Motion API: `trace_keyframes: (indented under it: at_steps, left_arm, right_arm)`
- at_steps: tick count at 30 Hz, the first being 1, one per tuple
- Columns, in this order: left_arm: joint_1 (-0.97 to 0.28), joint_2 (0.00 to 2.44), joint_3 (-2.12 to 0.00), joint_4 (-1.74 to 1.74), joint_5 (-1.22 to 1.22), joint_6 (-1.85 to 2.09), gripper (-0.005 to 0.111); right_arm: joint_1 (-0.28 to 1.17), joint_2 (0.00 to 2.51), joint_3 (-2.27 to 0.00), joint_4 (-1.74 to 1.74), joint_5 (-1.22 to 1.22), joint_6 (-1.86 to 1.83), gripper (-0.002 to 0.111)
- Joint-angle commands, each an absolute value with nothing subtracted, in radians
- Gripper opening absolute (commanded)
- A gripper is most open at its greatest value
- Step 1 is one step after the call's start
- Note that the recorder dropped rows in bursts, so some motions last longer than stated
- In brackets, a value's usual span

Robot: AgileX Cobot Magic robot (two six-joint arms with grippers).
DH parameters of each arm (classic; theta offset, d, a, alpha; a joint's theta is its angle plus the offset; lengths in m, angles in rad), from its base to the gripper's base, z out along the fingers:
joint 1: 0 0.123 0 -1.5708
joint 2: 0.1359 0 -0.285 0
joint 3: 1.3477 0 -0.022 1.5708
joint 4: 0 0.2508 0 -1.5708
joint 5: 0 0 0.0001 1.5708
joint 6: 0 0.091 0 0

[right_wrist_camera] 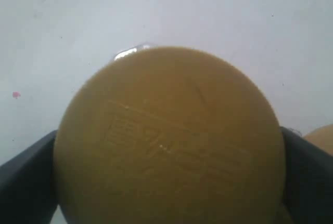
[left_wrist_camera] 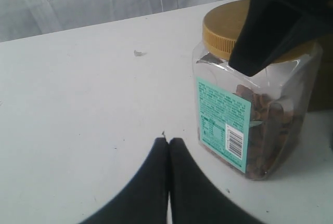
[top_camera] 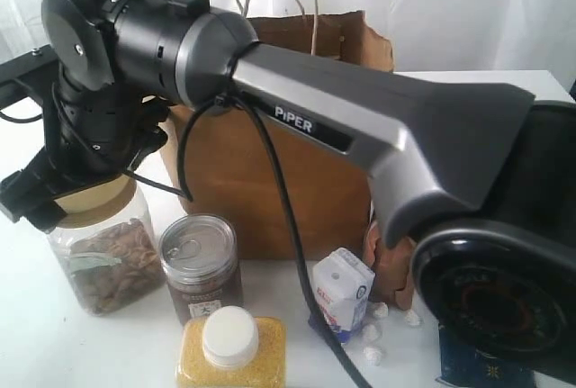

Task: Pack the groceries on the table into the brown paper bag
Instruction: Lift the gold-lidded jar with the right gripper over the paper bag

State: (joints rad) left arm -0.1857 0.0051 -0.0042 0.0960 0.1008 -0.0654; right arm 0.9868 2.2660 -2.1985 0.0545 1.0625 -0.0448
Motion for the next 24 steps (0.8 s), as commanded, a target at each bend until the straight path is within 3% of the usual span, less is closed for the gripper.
trace_keyframes:
  at_steps: [1, 3, 17, 24]
  left_arm:
    - [-0.183, 0.0, 0.0, 0.095, 0.098, -0.067, 0.0]
    - [-0.183, 0.0, 0.0, 0.095, 0.098, -0.067, 0.0]
    - [-0.183, 0.0, 0.0, 0.095, 0.098, -0.067, 0.0]
    - [-0.183, 0.0, 0.0, 0.095, 0.098, -0.067, 0.0]
  right_arm:
    - [0.987, 2.258, -2.202, 0.056, 1.048, -0.045, 0.007]
    - [0.993, 2.239, -2.202, 0.057, 1.041, -0.045, 0.0]
    - [1.074, 1.985, -2.202, 0.027, 1.013, -0.109, 0.0]
    - [1.074, 1.853, -2.215, -0.188, 0.971, -0.037, 0.0]
